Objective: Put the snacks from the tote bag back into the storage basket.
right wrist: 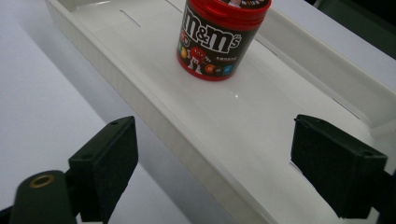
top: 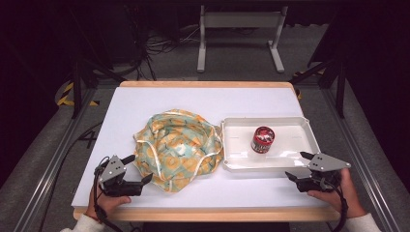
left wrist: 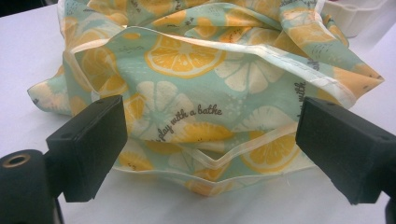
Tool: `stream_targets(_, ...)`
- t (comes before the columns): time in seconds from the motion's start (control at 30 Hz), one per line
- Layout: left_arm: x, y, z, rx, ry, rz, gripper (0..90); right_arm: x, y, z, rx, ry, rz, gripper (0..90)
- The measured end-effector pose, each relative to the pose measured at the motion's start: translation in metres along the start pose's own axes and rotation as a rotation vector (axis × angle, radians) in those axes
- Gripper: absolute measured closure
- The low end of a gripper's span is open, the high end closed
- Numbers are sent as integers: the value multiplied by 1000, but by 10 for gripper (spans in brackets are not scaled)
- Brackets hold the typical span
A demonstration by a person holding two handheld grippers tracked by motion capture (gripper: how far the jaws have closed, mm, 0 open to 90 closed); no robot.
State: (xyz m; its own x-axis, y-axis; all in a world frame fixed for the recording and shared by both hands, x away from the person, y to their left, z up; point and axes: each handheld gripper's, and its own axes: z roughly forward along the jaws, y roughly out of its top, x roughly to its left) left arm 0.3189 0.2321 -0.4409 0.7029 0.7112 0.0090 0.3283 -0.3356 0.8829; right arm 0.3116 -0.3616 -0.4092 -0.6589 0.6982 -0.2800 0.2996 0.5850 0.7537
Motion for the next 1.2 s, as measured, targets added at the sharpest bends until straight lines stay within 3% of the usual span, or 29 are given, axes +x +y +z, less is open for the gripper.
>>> stream_targets(0.33, 0, 1, 2, -2, -2, 2, 96, 7, -17, -8, -83, -28, 26, 153)
stream_targets(0.53, 0, 1, 2, 0, -1, 0, 97, 9, -27, -10, -90, -50, 20, 150)
stream_targets(0.83, 0, 3, 4, -2, -8, 7, 95, 13, -43, -16, -100, -68, 52, 145)
stream_targets(1.2, 1, 6, 11, 4, -18, 13, 95, 12, -49, -25, -135, -94, 102, 139)
